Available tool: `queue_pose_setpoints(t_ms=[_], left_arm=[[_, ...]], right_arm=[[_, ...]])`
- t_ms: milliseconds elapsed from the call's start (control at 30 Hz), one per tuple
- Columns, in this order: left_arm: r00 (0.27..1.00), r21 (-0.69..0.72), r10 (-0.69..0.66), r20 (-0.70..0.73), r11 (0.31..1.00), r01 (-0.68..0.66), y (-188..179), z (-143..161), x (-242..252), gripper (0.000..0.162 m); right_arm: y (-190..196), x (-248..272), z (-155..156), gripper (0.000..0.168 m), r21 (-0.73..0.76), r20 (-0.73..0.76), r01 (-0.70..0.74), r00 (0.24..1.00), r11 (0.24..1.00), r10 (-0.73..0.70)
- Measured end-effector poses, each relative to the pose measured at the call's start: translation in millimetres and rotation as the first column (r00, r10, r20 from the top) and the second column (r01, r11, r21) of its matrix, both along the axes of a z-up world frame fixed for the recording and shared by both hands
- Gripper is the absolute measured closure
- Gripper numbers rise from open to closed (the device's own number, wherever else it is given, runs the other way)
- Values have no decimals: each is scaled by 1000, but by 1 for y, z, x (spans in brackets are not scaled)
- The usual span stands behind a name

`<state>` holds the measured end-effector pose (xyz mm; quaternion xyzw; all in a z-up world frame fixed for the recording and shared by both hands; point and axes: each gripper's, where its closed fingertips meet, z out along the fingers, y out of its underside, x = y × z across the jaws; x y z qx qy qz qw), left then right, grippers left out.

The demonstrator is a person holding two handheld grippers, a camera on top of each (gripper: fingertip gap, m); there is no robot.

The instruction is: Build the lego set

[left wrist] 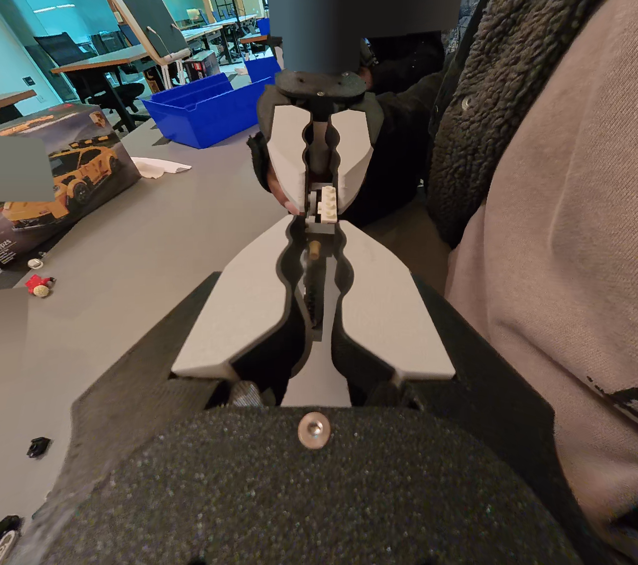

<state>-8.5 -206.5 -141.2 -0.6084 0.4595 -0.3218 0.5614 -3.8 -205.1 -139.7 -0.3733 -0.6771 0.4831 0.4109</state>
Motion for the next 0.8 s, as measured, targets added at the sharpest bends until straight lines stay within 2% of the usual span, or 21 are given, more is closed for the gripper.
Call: queue_pose_setpoints(t_ms=[167,300,600,767,800], left_arm=[[998,42,-43,-47,998,45,-5,-2,-1,141],[990,52,-78,-120,995,85,-8,-6,-2,146],[990,-9,-86,-112,996,86,-8,-12,-3,147],[996,27,-30,-81,999,32,-2,-8,-6,146],[996,37,-34,-80,999,37,-2,-8,-6,142]], right_arm=[[-3,0,-2,153,-48,-2,-25,1000,999,24],[-5,3,-3,153,-30,-9,-43,999,999,43],[-4,3,-9,153,-48,26,-43,999,998,44],[3,0,-7,153,-45,28,-18,999,999,19],[1,0,-7,153,-45,25,-28,999,999,29]])
